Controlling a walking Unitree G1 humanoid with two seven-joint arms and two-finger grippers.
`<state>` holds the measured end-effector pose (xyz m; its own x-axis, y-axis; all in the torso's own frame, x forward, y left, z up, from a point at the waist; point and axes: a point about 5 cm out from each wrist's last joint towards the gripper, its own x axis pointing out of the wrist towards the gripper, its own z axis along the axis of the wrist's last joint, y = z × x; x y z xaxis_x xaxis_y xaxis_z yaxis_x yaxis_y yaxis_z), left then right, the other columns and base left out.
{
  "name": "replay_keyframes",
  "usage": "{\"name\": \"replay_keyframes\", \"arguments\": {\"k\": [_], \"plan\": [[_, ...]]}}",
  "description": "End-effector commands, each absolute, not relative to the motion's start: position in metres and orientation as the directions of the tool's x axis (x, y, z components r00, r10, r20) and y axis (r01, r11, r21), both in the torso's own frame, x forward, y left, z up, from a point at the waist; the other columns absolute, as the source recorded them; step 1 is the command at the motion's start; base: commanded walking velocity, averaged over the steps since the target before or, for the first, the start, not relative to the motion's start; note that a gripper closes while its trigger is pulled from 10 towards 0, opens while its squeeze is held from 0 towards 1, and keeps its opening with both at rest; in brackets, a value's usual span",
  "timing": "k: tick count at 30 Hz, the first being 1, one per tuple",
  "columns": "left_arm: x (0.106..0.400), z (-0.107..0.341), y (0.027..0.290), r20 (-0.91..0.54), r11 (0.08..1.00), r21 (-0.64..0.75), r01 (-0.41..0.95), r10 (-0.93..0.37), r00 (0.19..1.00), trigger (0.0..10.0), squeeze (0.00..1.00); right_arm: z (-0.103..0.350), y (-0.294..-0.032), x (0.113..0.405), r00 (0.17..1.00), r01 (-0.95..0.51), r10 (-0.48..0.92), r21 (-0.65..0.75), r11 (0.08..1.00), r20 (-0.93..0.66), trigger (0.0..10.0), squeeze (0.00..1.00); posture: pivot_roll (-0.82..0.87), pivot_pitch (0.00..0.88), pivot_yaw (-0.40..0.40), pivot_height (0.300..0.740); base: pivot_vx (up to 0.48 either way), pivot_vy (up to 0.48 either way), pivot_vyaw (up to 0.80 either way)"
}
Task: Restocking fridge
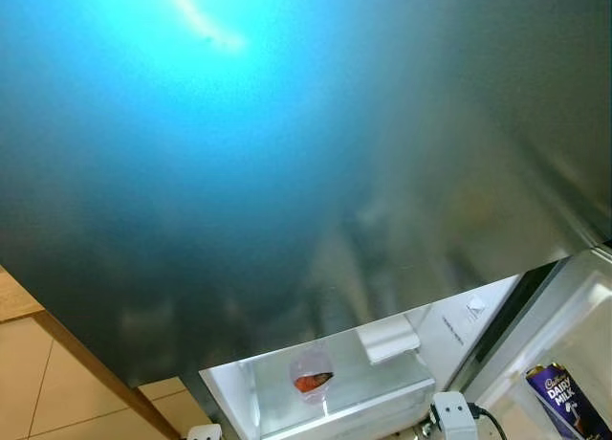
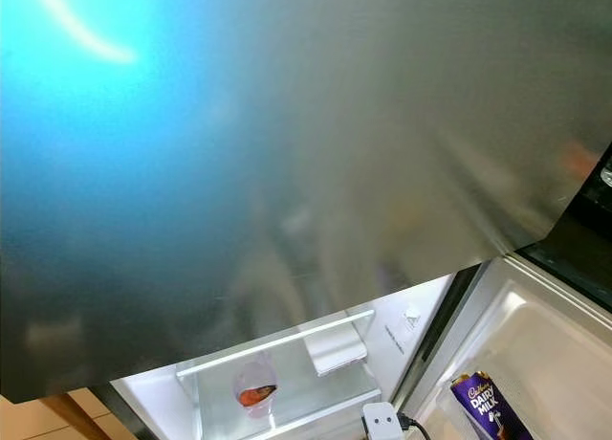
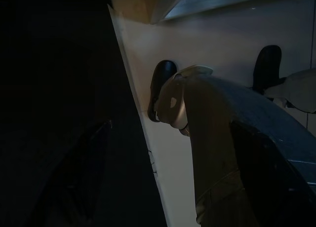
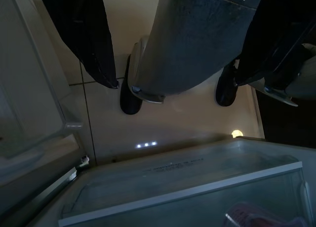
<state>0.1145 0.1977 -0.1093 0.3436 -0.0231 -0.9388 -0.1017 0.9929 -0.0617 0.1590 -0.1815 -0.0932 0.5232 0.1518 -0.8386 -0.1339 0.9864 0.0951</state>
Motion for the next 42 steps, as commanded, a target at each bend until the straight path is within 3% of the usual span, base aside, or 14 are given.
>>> {"name": "replay_keyframes", "arguments": {"k": [1, 42], "plan": [[0.106, -0.111, 0.202, -0.948, 0.995, -0.047, -0.093, -0.015, 0.318, 10.0, 0.00, -0.094, -0.181, 0.157, 0.514, -0.137, 0.155, 0.098, 0.986, -0.844, 10.0, 0.00, -0.02, 0.013, -0.005, 0.740, 0.000, 0.000, 0.00], [0.099, -0.111, 0.214, -0.954, 0.998, -0.017, -0.067, 0.004, 0.300, 10.0, 0.00, -0.095, -0.180, 0.156, 0.506, -0.139, 0.161, 0.104, 0.985, -0.847, 10.0, 0.00, -0.02, 0.017, 0.009, 0.740, 0.000, 0.000, 0.00]]}}
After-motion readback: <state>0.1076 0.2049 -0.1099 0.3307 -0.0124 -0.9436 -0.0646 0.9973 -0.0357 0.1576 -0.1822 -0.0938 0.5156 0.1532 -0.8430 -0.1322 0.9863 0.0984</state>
